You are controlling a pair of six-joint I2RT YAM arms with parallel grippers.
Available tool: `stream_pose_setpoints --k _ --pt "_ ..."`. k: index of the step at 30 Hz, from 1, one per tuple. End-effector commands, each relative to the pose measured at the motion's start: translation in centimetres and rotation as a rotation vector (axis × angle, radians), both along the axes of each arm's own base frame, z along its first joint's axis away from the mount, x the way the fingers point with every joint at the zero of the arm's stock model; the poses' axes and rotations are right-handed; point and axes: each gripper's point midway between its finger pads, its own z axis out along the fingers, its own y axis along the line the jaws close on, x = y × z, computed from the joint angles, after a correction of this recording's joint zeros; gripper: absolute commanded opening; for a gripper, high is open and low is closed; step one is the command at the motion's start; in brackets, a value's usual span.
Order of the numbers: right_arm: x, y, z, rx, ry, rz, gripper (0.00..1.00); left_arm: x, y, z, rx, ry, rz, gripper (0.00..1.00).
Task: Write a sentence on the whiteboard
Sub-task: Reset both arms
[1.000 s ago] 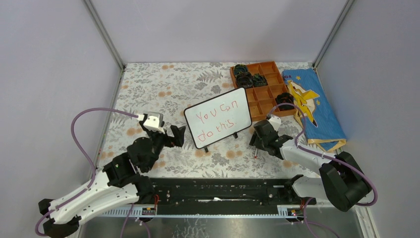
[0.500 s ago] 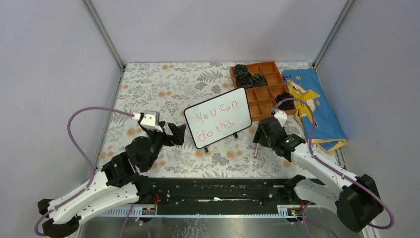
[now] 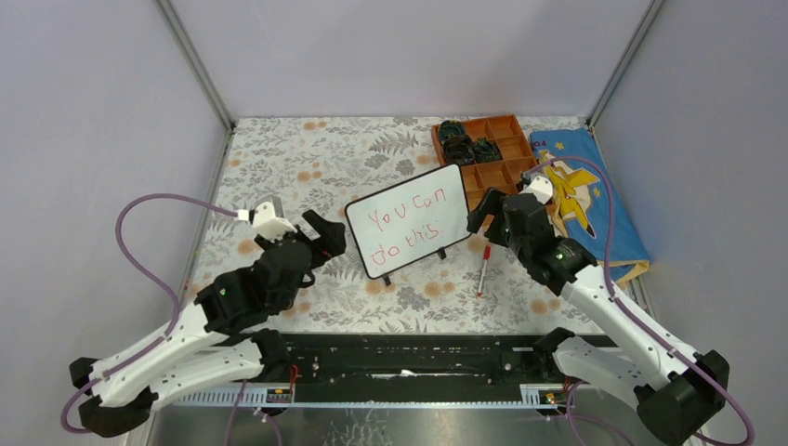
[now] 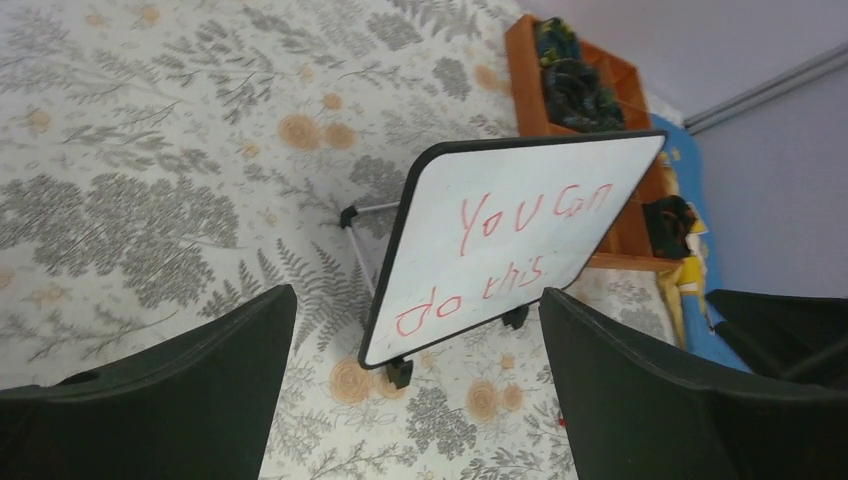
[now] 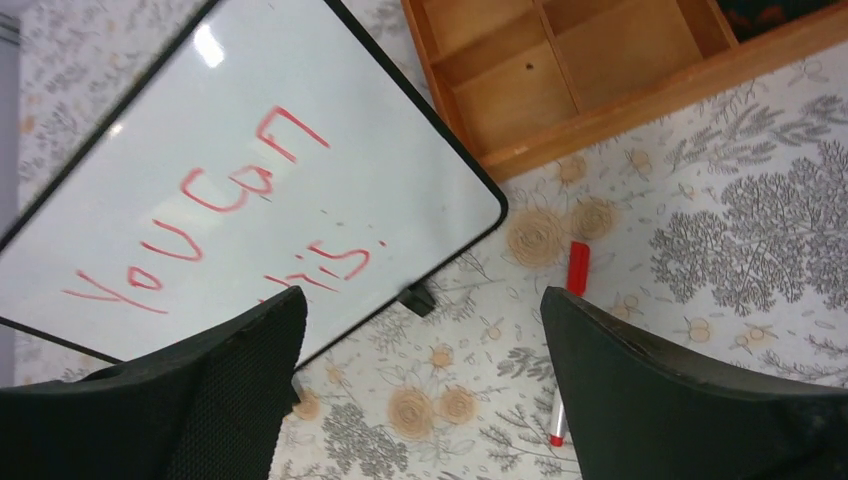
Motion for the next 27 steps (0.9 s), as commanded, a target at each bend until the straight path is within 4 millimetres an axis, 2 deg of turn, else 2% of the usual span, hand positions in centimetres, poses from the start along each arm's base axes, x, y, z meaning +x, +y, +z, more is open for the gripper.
stream_pose_setpoints --k 1,6,9,12,15,17,19,20,21,24,27 --pt "2.1 0.0 5.3 0.042 -0.141 -0.041 0.98 -0.2 2.4 -0.1 0.008 0.085 0.157 0.99" --pt "4.0 2.1 8.3 0.019 -0.263 0.078 1.0 -0.1 4.0 1.0 0.08 0.039 0.194 0.99" --pt "6.2 2.9 10.5 0.011 -0.284 0.061 1.0 0.2 2.2 2.5 0.162 -0.05 0.024 0.99" --pt "8.2 4.2 13.8 -0.026 -0.305 0.094 1.0 0.0 1.4 5.5 0.163 -0.148 -0.075 0.99" --pt "9.2 5.7 18.9 -0.033 -0.427 0.14 1.0 -0.4 0.4 9.7 0.181 -0.236 -0.174 0.99" --pt "8.7 7.1 23.0 -0.094 -0.544 0.119 0.99 -0.3 0.1 12.0 0.202 -0.259 -0.19 0.99" --pt "7.6 9.3 26.9 -0.229 -0.629 0.093 0.99 0.0 -0.4 14.0 0.236 -0.275 -0.209 0.99" --pt "7.1 10.2 28.5 -0.286 -0.663 0.082 1.0 0.3 -0.9 14.8 0.256 -0.278 -0.222 0.99" --pt "6.7 11.0 29.8 -0.319 -0.692 0.073 1.0 0.2 -1.1 16.4 0.249 -0.302 -0.234 0.99" --pt "5.6 11.9 32.8 -0.319 -0.743 0.064 1.0 0.1 -1.5 20.2 0.235 -0.366 -0.258 0.99" --pt "4.8 11.6 34.4 -0.29 -0.77 0.084 1.0 0.0 -0.7 24.4 0.199 -0.435 -0.221 0.99"
